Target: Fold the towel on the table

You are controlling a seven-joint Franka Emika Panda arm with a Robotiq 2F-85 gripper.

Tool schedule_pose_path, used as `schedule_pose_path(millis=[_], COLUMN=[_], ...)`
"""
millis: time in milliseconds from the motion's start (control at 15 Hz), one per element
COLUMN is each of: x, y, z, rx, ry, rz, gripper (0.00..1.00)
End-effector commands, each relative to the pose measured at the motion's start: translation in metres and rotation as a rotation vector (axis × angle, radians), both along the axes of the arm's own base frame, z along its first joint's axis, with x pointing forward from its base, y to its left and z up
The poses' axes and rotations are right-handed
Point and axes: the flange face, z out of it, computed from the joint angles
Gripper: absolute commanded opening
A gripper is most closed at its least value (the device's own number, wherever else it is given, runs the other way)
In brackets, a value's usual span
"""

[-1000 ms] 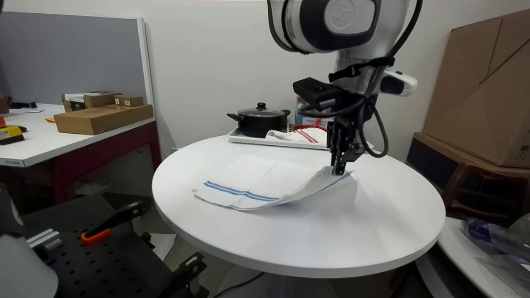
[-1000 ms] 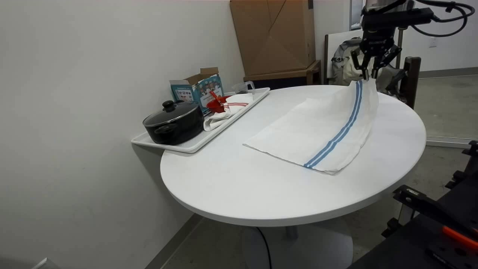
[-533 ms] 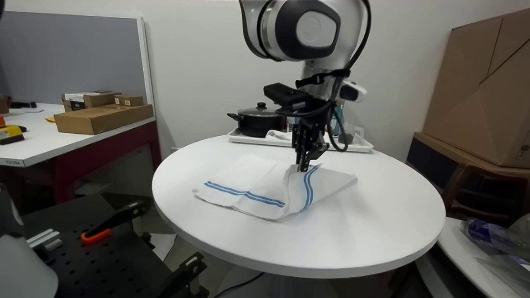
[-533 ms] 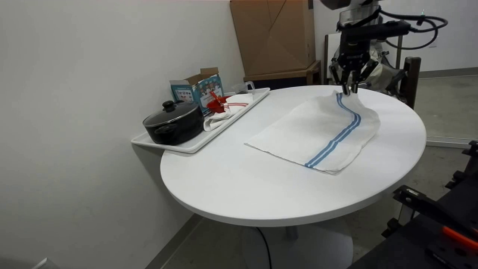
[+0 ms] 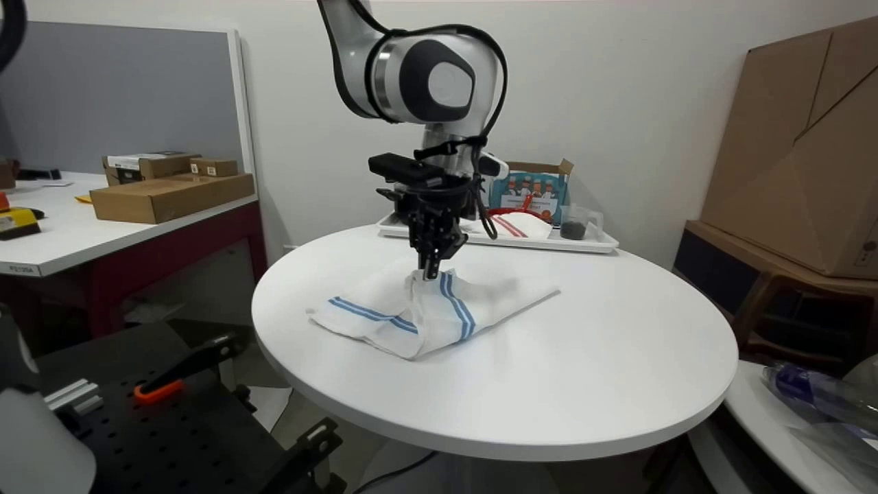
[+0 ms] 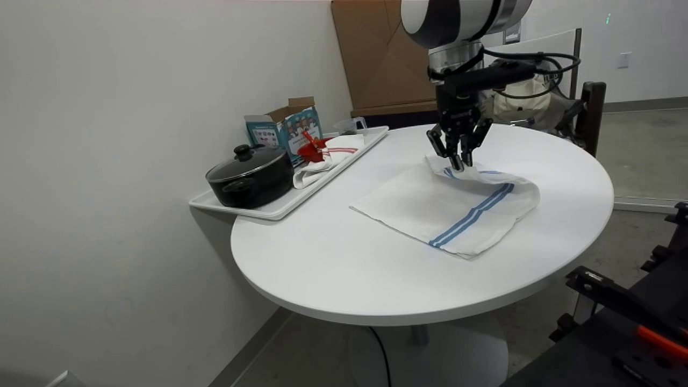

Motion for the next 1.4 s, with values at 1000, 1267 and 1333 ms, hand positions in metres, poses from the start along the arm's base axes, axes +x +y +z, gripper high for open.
schedule_pose_path(millis=[1000,1267,1333], x=[-0.067,-0.088,-0.093], y=[0.094,0.122,0.127], z=[0.058,0.02,0.007], rx=[0.193,0.183,0.173], ry=[-0.102,0.093,0.148], rz=[0.622,0.763,0.79], gripper=[0.11,0.11,0.11])
